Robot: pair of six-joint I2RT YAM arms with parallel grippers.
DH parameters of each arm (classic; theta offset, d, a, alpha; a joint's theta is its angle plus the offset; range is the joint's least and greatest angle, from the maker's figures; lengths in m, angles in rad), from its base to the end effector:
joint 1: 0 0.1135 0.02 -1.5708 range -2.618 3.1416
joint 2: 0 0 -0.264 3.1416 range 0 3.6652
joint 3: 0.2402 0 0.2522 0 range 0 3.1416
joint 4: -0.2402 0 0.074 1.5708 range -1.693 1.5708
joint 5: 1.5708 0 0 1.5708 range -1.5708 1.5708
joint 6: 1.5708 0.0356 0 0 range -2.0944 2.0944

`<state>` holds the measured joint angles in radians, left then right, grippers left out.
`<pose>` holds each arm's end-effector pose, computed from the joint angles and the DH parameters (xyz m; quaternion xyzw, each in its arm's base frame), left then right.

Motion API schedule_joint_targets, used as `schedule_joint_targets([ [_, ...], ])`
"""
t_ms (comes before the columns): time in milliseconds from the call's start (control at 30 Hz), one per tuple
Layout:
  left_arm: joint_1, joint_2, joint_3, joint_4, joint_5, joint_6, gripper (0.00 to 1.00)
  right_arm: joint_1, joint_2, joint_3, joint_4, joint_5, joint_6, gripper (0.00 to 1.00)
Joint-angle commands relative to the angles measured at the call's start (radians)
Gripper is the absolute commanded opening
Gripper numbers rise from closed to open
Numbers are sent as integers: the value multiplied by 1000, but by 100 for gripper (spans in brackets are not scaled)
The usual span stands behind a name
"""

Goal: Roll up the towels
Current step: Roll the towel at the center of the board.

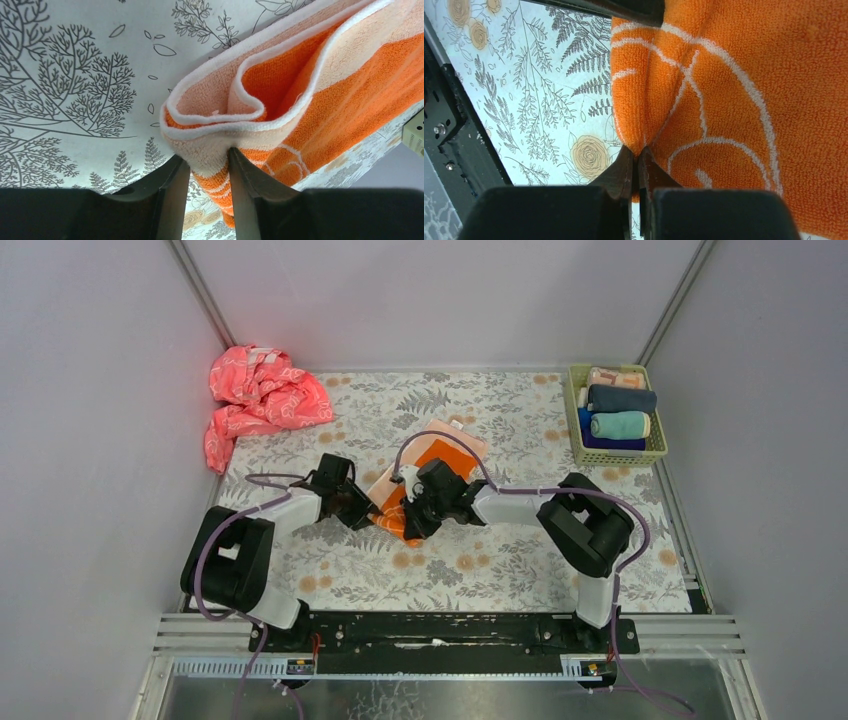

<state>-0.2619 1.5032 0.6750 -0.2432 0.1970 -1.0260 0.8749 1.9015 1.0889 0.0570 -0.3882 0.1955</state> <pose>0.2534 -0.0751 0.1414 -0.3370 0.9038 -0.2238 0.1395 0.2432 0.3122 0.1533 -0.3722 0.8239 0.3507 0.2443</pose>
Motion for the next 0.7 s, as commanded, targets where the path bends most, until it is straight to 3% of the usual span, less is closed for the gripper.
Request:
schedule_joint_targets([
  [0,2,19,15,-3,-108,21,32,-17,-72,-32,21,-63,42,0],
  [133,3,20,27,-34,-141,32,28,-29,-83,-43,42,-100,67,0],
  [467,1,28,158,-218,-243,172,0,-78,-82,-90,183,-276,225,0],
  [533,-1,38,183,-256,-255,203,2,-97,-79,-110,229,-308,274,0],
  [600,0,43,199,-282,-268,224,14,-118,-68,-132,285,-340,338,0],
  [667,-1,41,205,-287,-270,232,21,-137,-47,-145,327,-365,399,0],
])
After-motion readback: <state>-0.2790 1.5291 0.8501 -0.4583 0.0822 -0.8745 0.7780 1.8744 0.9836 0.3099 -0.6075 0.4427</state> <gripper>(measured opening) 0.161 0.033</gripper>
